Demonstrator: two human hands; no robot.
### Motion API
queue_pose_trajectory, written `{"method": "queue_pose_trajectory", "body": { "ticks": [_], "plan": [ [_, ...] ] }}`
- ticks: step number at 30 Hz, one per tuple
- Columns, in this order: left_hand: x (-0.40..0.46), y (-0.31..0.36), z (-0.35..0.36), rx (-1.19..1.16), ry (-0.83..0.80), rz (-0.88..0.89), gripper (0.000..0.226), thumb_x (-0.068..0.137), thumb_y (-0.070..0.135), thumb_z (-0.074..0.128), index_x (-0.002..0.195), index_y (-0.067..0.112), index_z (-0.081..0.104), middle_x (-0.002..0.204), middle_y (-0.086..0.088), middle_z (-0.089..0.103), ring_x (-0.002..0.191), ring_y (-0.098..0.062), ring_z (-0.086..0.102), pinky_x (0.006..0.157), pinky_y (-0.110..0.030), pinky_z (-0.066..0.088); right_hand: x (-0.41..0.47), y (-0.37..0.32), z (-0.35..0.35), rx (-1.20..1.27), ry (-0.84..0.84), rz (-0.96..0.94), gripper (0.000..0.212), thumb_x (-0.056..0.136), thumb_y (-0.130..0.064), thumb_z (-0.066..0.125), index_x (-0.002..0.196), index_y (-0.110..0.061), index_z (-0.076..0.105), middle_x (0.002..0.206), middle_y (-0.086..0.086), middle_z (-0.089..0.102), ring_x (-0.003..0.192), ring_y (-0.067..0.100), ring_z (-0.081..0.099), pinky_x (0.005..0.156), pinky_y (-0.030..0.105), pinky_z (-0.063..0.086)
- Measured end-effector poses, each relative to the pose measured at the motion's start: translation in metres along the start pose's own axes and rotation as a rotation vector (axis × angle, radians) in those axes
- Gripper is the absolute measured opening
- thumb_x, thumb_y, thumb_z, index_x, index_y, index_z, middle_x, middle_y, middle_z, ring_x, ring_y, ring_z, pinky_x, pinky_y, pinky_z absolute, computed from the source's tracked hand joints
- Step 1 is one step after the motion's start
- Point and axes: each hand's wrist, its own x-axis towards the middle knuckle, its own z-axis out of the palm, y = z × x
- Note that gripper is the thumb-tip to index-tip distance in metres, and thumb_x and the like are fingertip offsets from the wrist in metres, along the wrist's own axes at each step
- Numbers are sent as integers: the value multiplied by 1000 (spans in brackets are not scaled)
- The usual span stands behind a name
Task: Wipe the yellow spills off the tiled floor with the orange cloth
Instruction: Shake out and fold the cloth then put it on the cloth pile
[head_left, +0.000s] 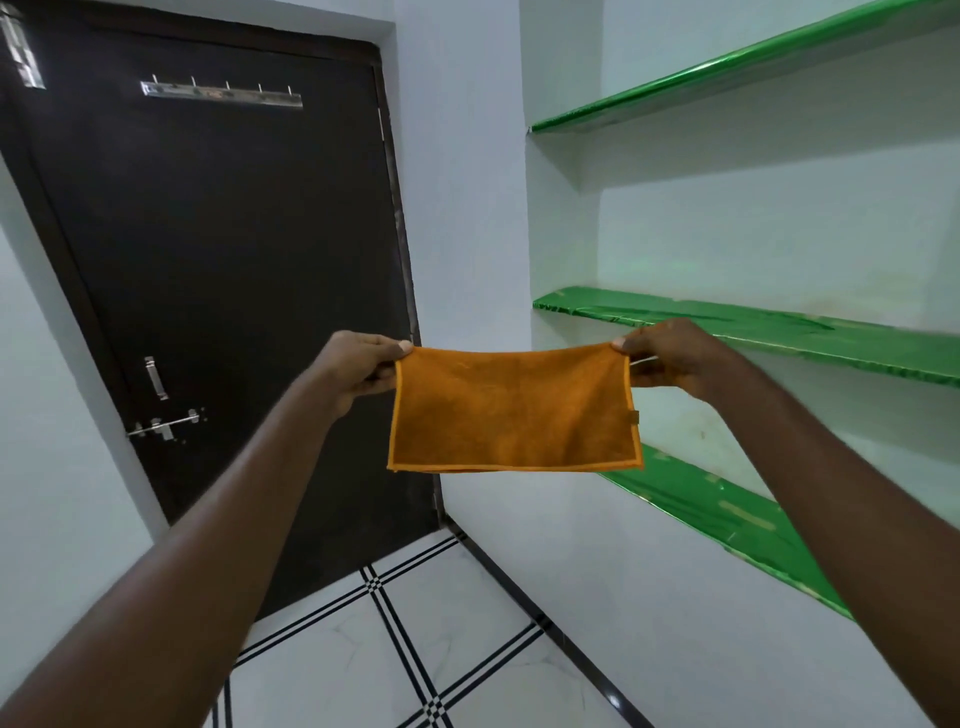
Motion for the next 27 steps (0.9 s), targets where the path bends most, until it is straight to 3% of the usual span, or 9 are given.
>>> {"method": "queue_pose_trajectory", "body": {
  "ticks": [4, 9, 11, 17, 22, 24, 27],
  "plan": [
    [7, 0, 43, -97, 52, -36, 21, 94, 23, 71, 103, 5, 75, 74, -3, 65, 58, -7, 64, 58, -19, 55, 2, 1, 29, 102, -8, 7, 6, 95, -4, 68, 95, 2, 67, 86, 15, 71, 73, 24, 72, 52, 26, 60],
    [-1, 26, 108, -113, -23, 45, 22, 93, 18, 72, 107, 2, 75, 81, -6, 73, 55, -8, 72, 54, -17, 55, 1, -8, 74, 206, -67, -10, 10, 94, -4, 70, 96, 6, 69, 83, 19, 73, 65, 26, 75, 65, 38, 65],
    [-6, 33, 124, -99, -32, 82, 22, 93, 19, 72, 102, -1, 76, 77, -6, 73, 53, -5, 71, 52, -13, 53, -4, -12, 81, 268, -53, -3, 14, 98, -9, 67, 93, 5, 68, 79, 19, 73, 62, 26, 75, 63, 39, 65],
    [-9, 36, 128, 128, -114, 246, 32, 86, 40, 77, 97, 10, 79, 82, 0, 76, 62, -3, 73, 54, -9, 51, -13, -13, 60, 453, -149, 134, 57, 108, -41, 39, 105, 10, 64, 102, 30, 73, 85, 39, 77, 67, 41, 65],
    [-13, 52, 128, 297, -105, 414, 19, 87, 14, 78, 105, 6, 79, 93, -9, 78, 73, -11, 75, 57, -8, 52, -17, -10, 35, 403, -233, 83, 65, 107, -46, 35, 108, 10, 69, 103, 28, 76, 97, 41, 76, 73, 40, 65],
    [-16, 64, 122, 326, -87, 463, 17, 92, 13, 73, 107, 7, 78, 95, -8, 77, 77, -13, 75, 59, -9, 54, -16, -6, 23, 330, -100, -26, 55, 106, -42, 42, 103, 3, 73, 96, 21, 78, 91, 35, 76, 71, 36, 63],
    [-19, 88, 106, 328, -82, 495, 17, 97, 14, 66, 109, 9, 76, 96, -4, 75, 77, -12, 74, 59, -11, 55, -3, 11, 5, 341, 268, -155, 46, 102, -43, 54, 84, -7, 73, 82, 13, 75, 76, 26, 69, 66, 31, 59]
  ]
}}
